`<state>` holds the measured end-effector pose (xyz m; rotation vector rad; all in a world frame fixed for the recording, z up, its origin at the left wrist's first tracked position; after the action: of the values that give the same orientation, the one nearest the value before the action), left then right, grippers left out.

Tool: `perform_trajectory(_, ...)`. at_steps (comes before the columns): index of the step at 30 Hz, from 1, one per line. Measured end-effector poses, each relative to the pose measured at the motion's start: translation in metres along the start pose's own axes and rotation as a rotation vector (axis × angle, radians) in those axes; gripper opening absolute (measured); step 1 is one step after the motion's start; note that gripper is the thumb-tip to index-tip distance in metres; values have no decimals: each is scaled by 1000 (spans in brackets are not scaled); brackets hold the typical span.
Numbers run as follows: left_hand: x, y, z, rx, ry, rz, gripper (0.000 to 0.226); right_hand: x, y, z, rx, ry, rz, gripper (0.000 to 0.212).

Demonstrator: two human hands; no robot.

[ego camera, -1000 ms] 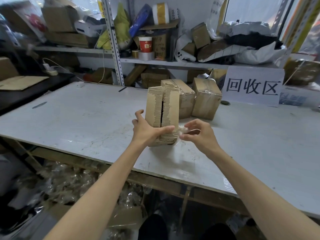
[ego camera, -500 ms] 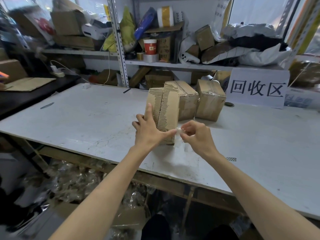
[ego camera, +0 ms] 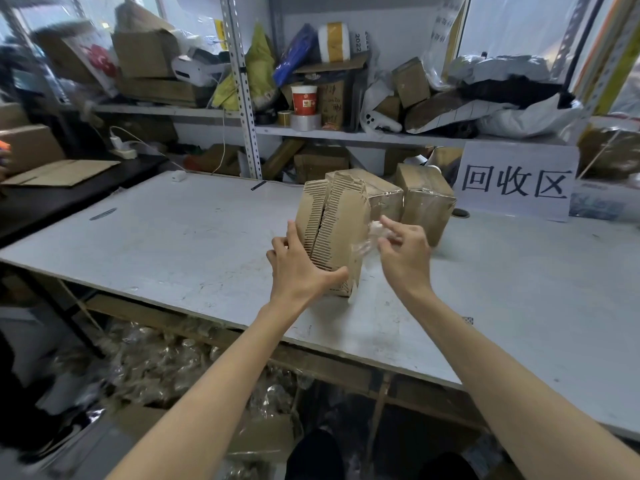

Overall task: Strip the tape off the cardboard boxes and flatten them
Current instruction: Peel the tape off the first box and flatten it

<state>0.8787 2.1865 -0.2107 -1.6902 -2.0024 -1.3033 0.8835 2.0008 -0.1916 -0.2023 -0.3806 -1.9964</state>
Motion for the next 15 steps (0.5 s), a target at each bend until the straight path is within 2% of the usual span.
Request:
perform_trajectory(3, 5, 1, 3, 39, -34, -14, 117, -23, -9, 2, 9, -57, 204, 49)
perform_trajectory(6, 11, 0, 8, 66, -73, -26, 119, -19, -13, 1, 93, -86, 240, 38)
perform_trajectory(8, 12, -1, 11, 86, -101, -34, 118, -8, -10, -7, 87, -130, 176, 26)
perform_trajectory(12, 12, -3, 11, 116, -138, -39, 117, 23, -1, -33, 41, -381, -79, 19)
perform_trajectory(15, 9, -2, 8, 92, -126, -27, 120, 32, 3, -49, 108, -483, -111, 12)
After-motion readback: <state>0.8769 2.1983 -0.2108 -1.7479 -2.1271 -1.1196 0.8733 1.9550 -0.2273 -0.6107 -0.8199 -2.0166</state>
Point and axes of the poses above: each hand's wrist, its own y-axis towards the middle knuckle, its own x-axis out of the back of the hand, z = x × y, the point moved 4 cm from there along y, towards the middle knuckle, and after that the axes turned 14 degrees about -x, right-handed, at the moved point
